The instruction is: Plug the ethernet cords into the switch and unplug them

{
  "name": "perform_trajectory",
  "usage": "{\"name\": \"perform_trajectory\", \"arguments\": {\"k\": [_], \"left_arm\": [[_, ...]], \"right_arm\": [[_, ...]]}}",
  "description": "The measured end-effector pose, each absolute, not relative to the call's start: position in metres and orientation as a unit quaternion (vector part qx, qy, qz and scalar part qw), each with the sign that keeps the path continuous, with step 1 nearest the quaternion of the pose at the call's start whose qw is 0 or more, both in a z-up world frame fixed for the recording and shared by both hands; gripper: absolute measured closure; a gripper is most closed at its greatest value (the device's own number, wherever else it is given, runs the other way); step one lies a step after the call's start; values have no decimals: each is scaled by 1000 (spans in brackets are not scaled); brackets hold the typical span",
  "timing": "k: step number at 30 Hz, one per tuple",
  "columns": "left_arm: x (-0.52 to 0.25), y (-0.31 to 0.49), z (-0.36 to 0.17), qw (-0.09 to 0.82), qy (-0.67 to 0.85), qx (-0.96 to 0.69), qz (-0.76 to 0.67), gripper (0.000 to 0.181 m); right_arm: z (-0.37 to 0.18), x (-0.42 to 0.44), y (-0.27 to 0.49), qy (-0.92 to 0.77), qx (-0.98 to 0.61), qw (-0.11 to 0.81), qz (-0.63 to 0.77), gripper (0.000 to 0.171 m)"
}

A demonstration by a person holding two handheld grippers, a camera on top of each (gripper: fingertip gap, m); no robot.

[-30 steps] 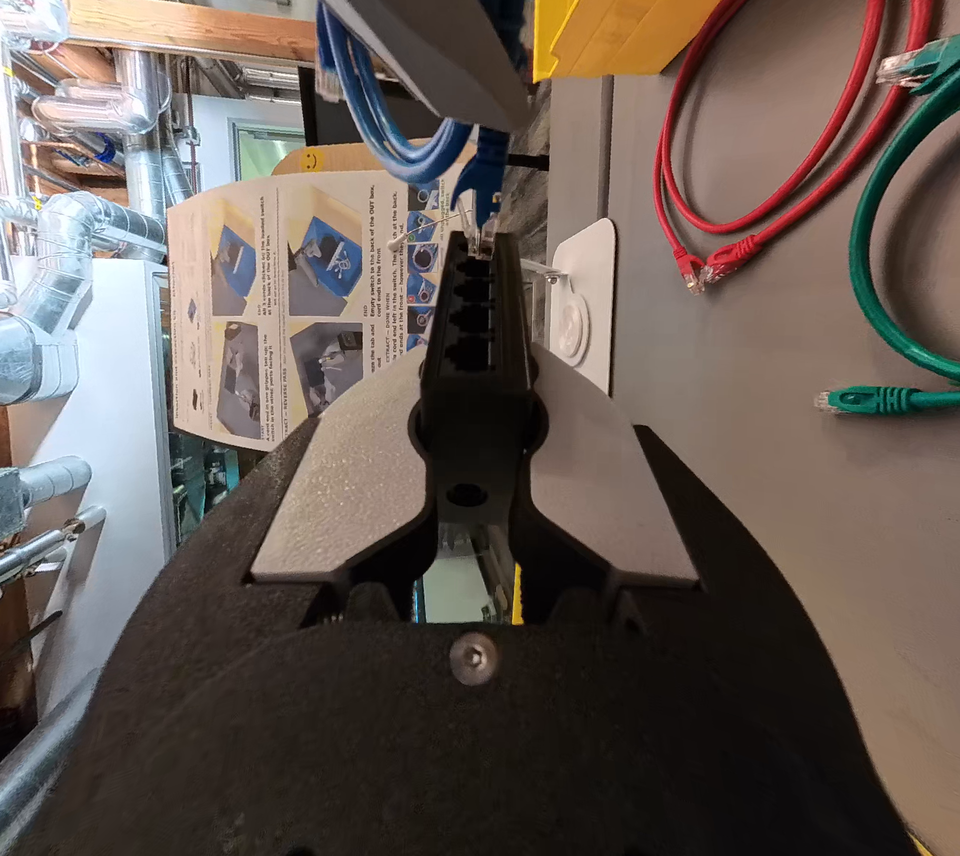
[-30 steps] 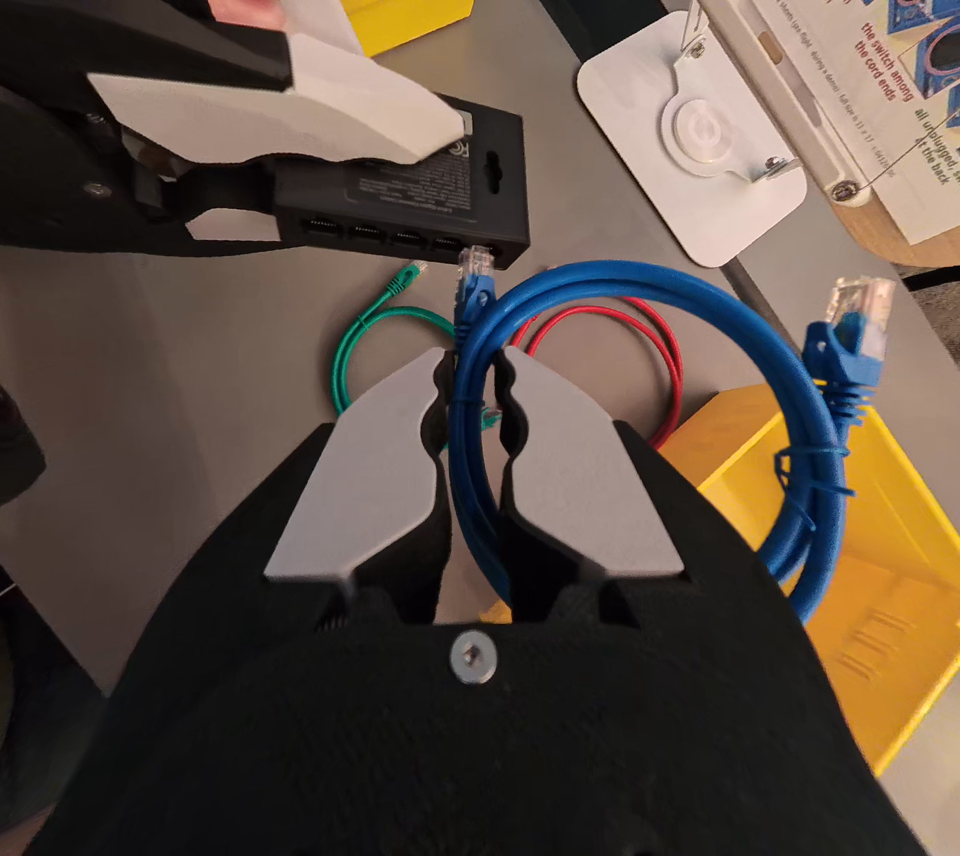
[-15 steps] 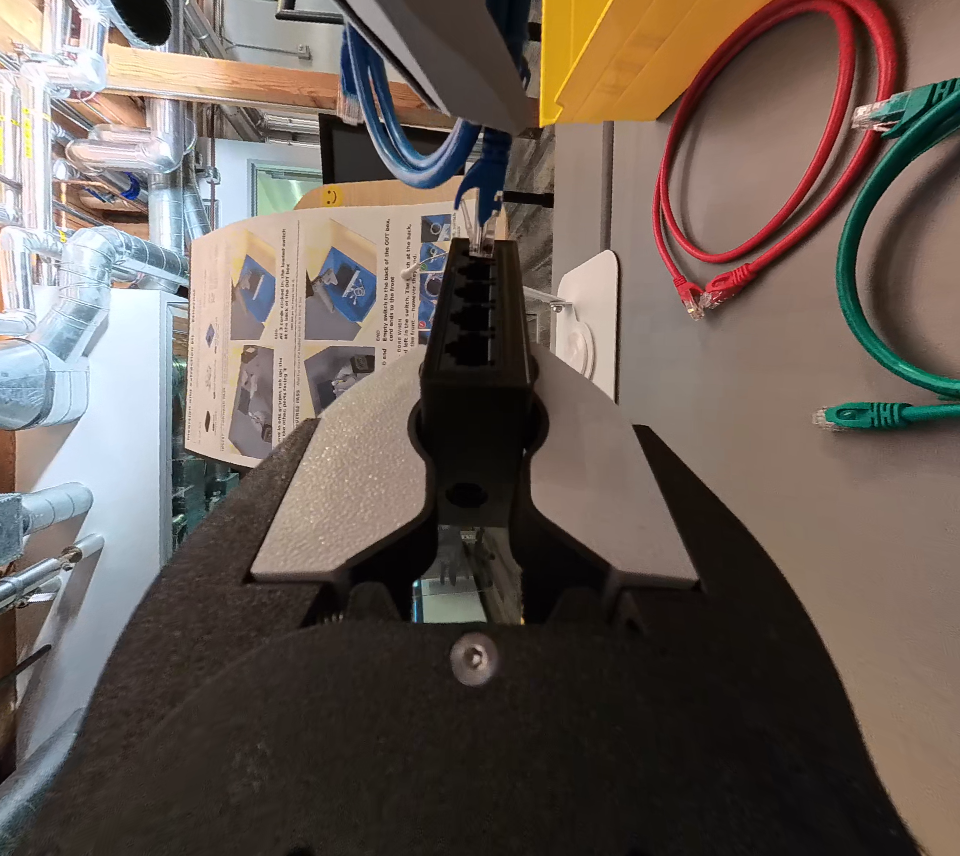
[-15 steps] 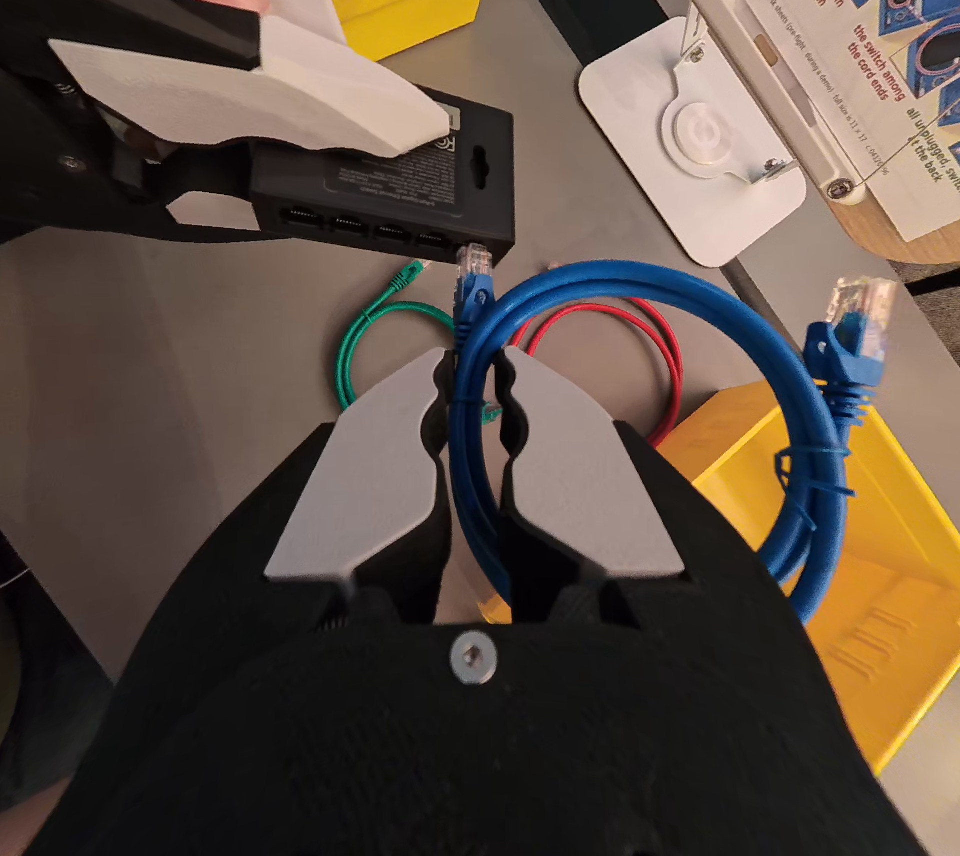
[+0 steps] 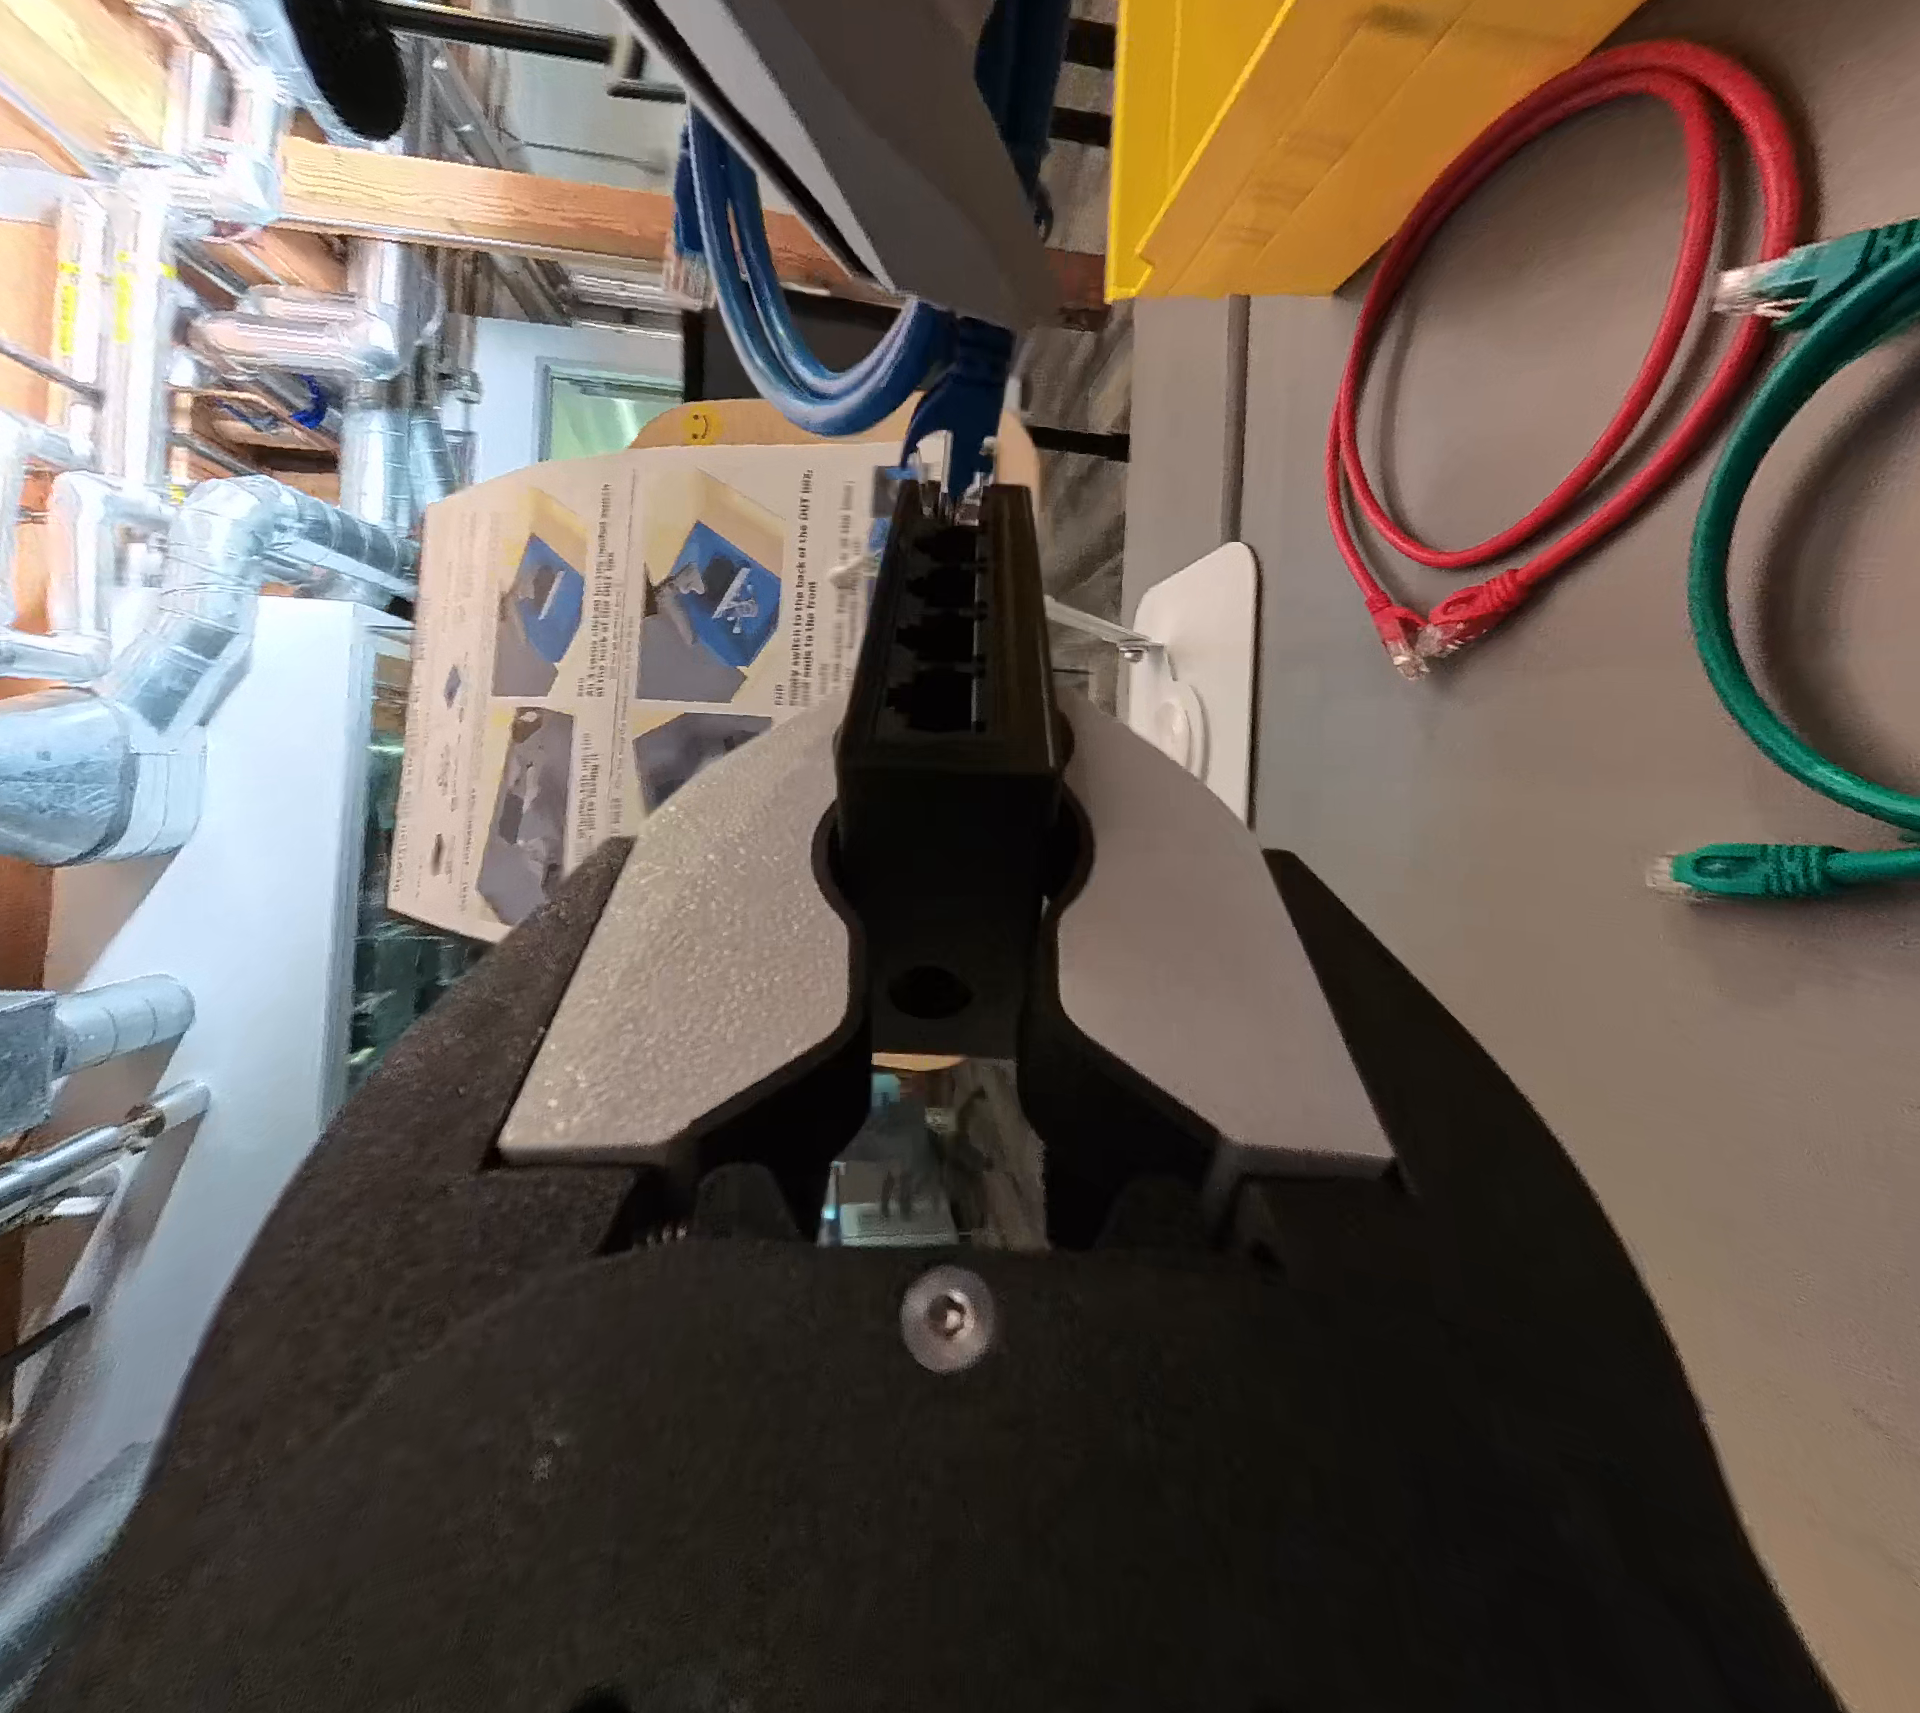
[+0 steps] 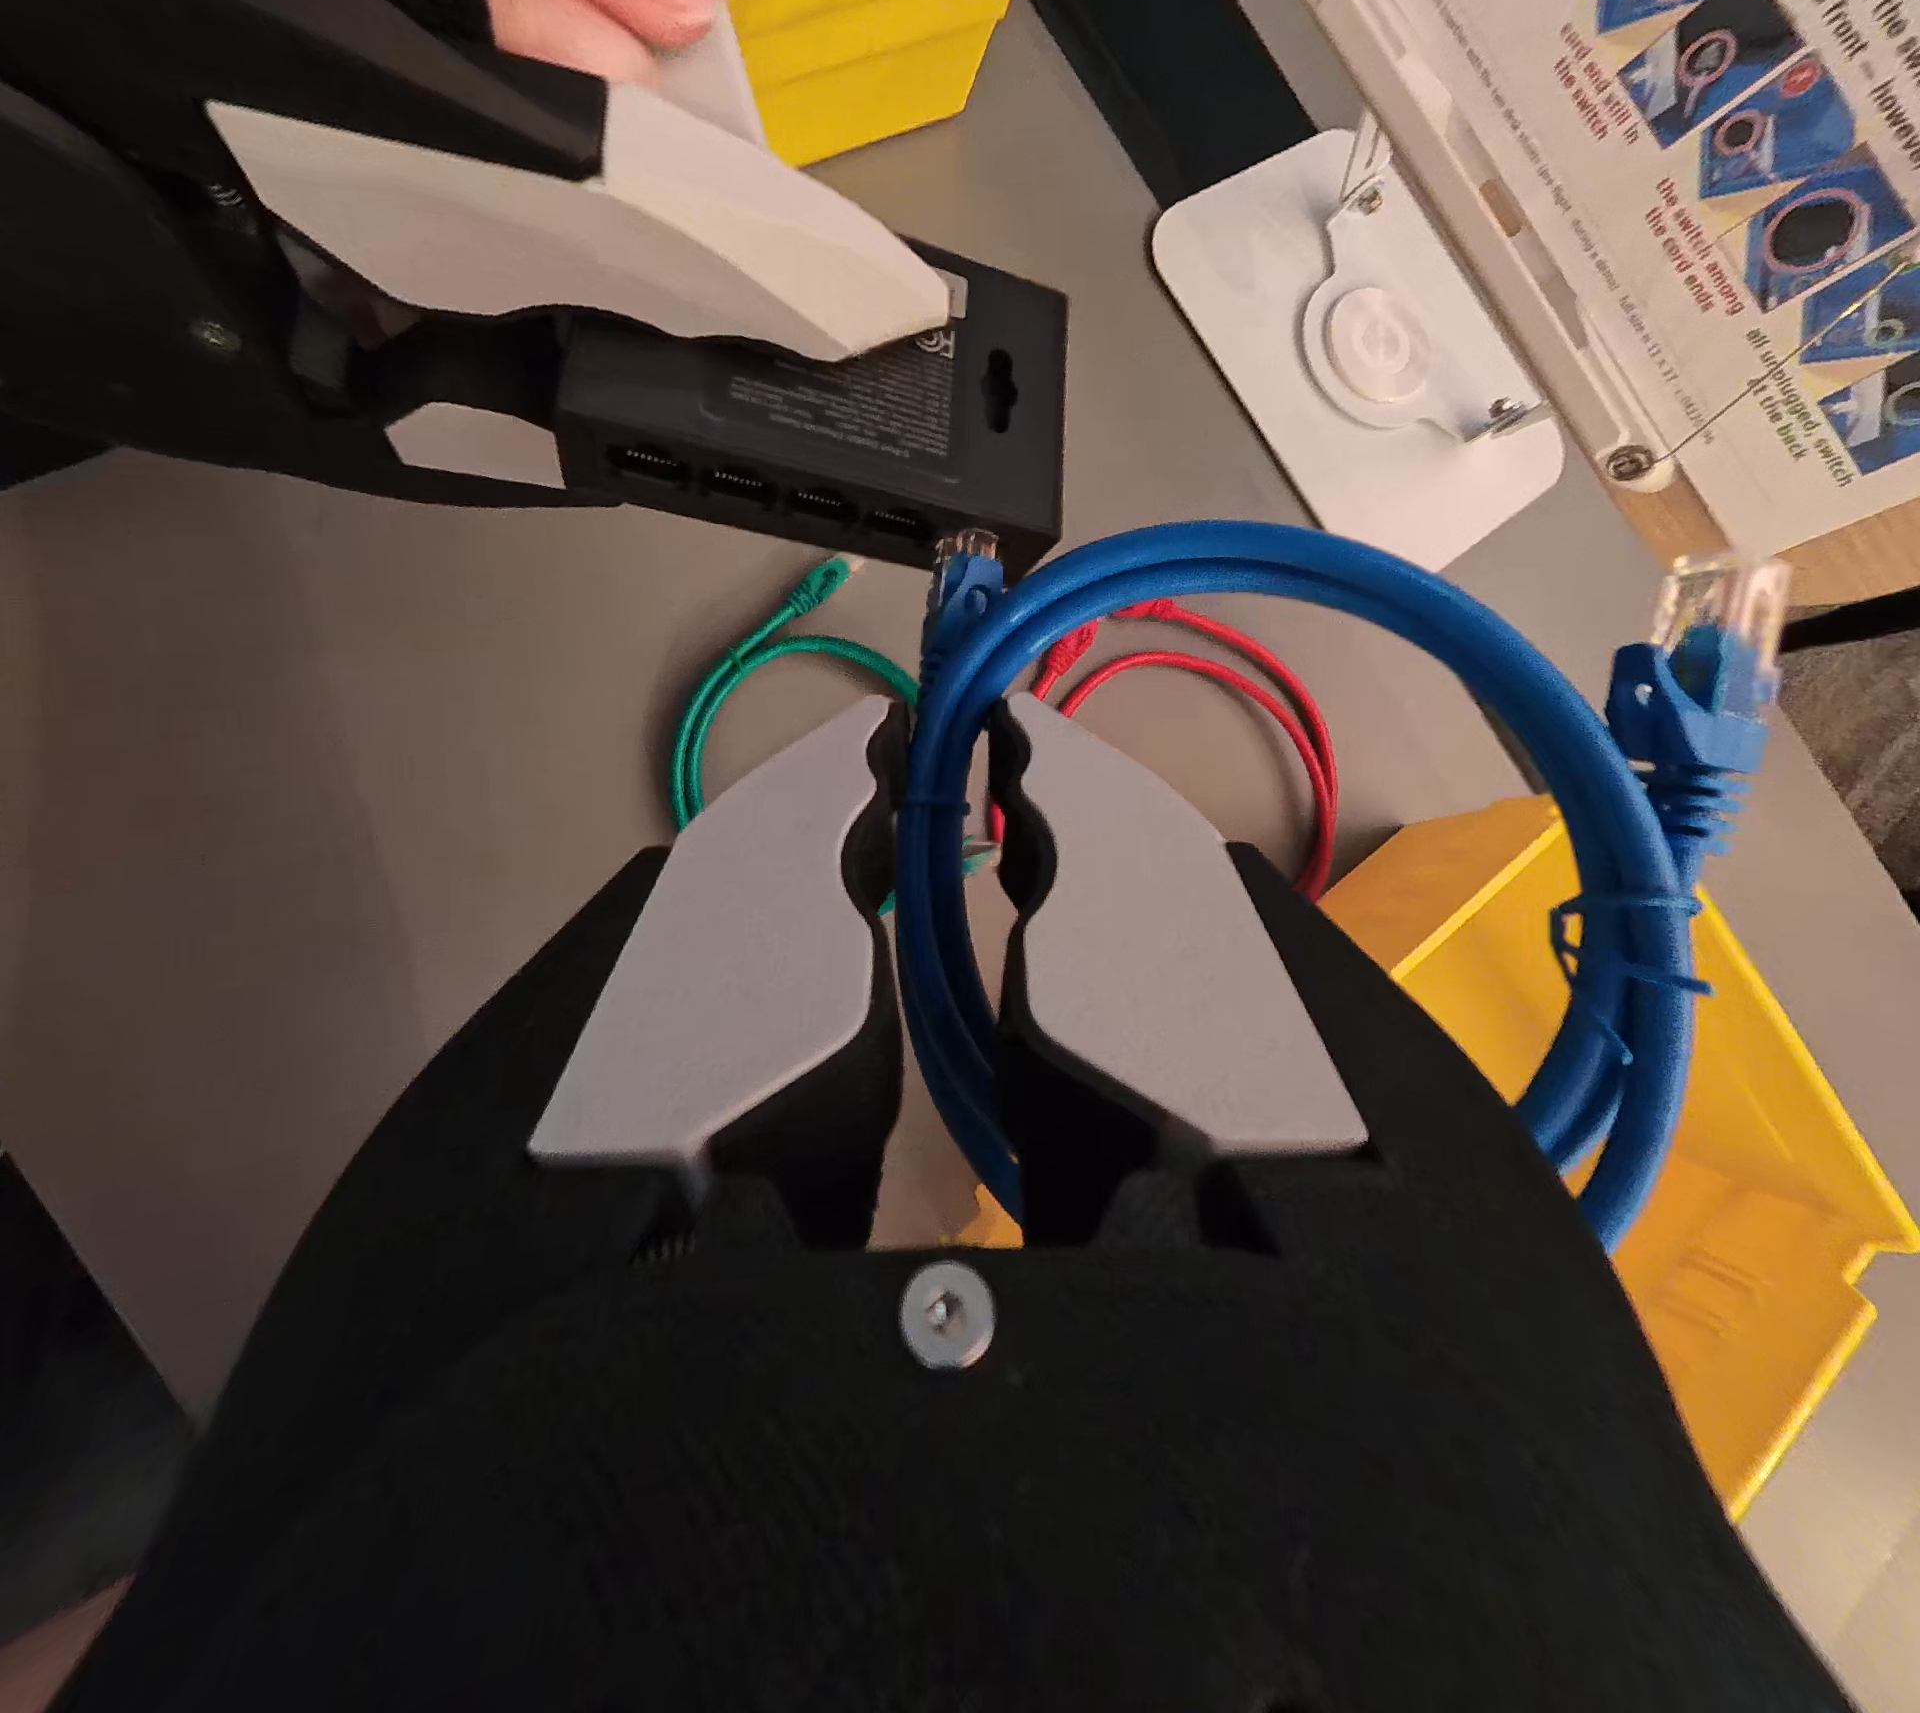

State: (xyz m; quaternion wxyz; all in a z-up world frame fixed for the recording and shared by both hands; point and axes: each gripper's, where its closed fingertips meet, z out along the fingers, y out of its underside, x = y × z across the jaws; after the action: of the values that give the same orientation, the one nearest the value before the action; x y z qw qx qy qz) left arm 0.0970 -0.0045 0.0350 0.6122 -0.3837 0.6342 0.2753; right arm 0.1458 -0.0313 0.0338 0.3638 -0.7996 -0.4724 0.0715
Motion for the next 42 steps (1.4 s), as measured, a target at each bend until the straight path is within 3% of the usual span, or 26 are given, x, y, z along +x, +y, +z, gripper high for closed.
{"name": "perform_trajectory", "arguments": {"k": [20,42], "left_arm": [[70,-18,86,647,590,-340,343,152],[69,-25,103,678,554,-354,329,152]], "right_arm": [[84,118,-40,-484,-715,502,45,155],[102,111,-31,-461,-657,566,188,152]]}}
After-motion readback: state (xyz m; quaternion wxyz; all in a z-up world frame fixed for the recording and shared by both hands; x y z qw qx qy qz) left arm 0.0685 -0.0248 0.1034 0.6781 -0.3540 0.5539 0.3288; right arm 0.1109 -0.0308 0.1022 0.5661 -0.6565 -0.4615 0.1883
